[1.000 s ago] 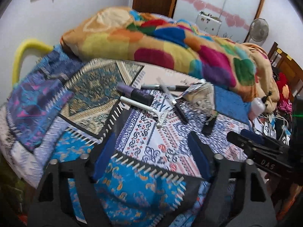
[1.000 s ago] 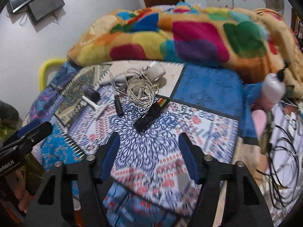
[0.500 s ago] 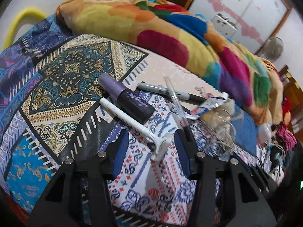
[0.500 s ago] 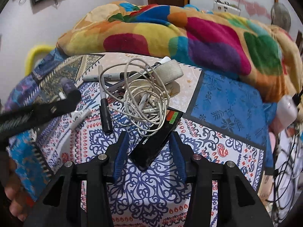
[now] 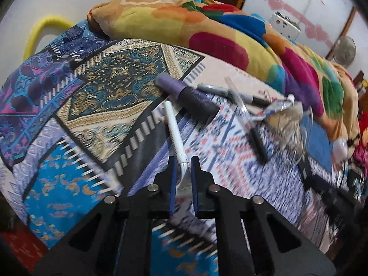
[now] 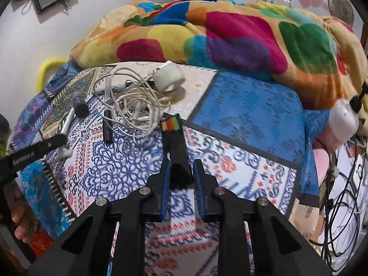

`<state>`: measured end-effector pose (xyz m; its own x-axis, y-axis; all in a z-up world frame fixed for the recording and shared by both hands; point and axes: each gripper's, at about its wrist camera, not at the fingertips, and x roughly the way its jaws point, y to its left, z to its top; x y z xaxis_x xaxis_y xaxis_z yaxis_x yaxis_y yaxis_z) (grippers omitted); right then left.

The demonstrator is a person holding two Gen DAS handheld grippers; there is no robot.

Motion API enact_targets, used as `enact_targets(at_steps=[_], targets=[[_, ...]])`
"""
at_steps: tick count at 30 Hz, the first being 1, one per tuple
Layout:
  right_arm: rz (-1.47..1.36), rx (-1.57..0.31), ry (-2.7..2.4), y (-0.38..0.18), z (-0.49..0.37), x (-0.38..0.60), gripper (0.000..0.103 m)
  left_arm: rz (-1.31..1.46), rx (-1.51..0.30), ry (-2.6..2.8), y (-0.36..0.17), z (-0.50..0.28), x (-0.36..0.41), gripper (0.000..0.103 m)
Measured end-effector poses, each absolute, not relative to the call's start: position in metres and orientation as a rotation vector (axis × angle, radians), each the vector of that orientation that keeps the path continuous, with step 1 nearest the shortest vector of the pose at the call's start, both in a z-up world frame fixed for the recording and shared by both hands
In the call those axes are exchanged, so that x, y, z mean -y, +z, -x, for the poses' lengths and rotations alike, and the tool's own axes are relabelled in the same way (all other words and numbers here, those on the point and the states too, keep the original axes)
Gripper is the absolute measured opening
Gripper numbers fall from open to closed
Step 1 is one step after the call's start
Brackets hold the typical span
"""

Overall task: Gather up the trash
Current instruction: 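Close the left tool on the white razor while the right tool grasps the black USB stick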

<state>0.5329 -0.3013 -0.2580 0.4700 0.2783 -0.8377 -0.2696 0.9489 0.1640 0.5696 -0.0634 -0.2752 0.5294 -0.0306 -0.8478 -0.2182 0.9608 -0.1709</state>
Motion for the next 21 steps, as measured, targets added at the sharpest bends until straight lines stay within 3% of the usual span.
enact_targets(at_steps=[14, 21], targets=[[0.148, -0.977, 0.392, -0.265, -0.541, 0.260, 0.022, 0.278, -1.024, 0.083, -0.282, -0.576, 0.057, 0.011], [0.056, -0.989, 0.408, -0.265, -0.537, 0.276, 0.020, 0.224, -1.038, 0.089, -0.281, -0.577, 0.065, 0.008]])
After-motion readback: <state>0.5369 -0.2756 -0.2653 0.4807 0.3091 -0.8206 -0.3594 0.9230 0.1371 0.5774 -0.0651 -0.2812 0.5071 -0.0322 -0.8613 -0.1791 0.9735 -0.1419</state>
